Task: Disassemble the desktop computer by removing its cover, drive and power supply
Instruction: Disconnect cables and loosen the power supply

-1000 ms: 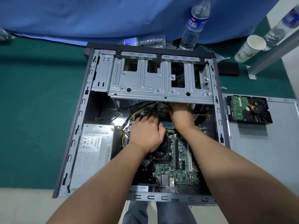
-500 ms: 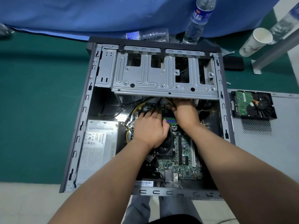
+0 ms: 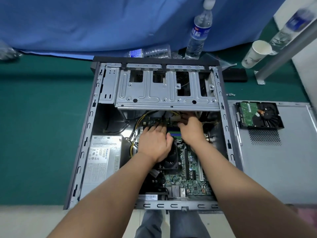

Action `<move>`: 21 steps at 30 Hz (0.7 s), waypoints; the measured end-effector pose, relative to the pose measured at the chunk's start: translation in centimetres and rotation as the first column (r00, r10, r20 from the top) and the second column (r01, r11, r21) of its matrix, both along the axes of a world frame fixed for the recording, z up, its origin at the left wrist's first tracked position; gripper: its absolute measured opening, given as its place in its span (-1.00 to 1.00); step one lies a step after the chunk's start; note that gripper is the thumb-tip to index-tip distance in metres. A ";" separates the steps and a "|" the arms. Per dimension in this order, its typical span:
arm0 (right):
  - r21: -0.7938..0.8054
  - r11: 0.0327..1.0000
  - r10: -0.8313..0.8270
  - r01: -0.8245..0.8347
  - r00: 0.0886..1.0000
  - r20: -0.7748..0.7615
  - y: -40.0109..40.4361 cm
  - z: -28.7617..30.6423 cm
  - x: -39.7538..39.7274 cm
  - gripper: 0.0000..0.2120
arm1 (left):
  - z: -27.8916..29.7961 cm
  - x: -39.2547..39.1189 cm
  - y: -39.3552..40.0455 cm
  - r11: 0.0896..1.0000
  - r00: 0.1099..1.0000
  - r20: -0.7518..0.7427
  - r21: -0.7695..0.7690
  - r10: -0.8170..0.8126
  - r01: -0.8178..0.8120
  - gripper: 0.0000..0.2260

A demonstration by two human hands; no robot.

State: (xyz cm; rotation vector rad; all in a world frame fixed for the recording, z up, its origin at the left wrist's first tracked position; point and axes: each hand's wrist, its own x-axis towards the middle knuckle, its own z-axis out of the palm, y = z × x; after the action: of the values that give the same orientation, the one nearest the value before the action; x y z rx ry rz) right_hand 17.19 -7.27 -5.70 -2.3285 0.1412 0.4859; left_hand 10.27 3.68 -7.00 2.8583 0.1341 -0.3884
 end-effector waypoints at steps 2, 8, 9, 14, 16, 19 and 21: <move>0.110 0.994 0.000 0.009 0.996 -0.084 -0.8 0.5 -0.8 -0.77 | 0.1 0.1 0.1 1.000 0.999 -0.032 0.004 -0.012 0.012 -0.65; 0.156 0.943 0.311 -0.295 0.946 -0.091 -3.0 3.2 -3.0 -0.56 | 1.9 0.6 0.8 0.993 0.993 -0.098 -0.105 -0.068 0.058 -0.60; 0.125 0.919 0.383 -0.373 0.921 -0.072 -3.2 3.6 -3.3 -0.54 | 2.6 0.4 1.0 0.986 0.992 -0.085 -0.148 -0.089 0.076 -0.59; -0.090 0.704 0.709 -0.704 0.704 0.038 -4.5 4.5 -5.3 -0.25 | 6.5 -1.8 3.8 0.948 0.971 -0.039 -0.232 -0.235 0.220 -0.74; -0.178 0.597 0.798 -0.782 0.601 0.038 -4.7 4.0 -6.1 -0.09 | 7.8 -2.9 5.2 0.921 0.922 -0.101 -0.162 -0.373 0.355 -0.82; -0.260 0.486 0.867 -0.834 0.498 0.022 -3.9 2.8 -6.9 0.03 | 8.6 -3.6 6.5 0.755 0.733 -0.304 0.065 -0.608 0.653 -0.79; -0.299 0.440 0.890 -0.847 0.456 0.019 -3.2 2.2 -7.1 0.03 | 8.5 -3.8 6.5 0.598 0.598 -0.426 0.152 -0.679 0.787 -0.75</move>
State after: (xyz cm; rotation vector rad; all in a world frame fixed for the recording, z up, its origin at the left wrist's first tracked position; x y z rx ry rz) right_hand 10.08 -10.48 -3.53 -2.5226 -1.2621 0.7797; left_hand 6.50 10.21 1.55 2.9868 -1.1061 -1.0984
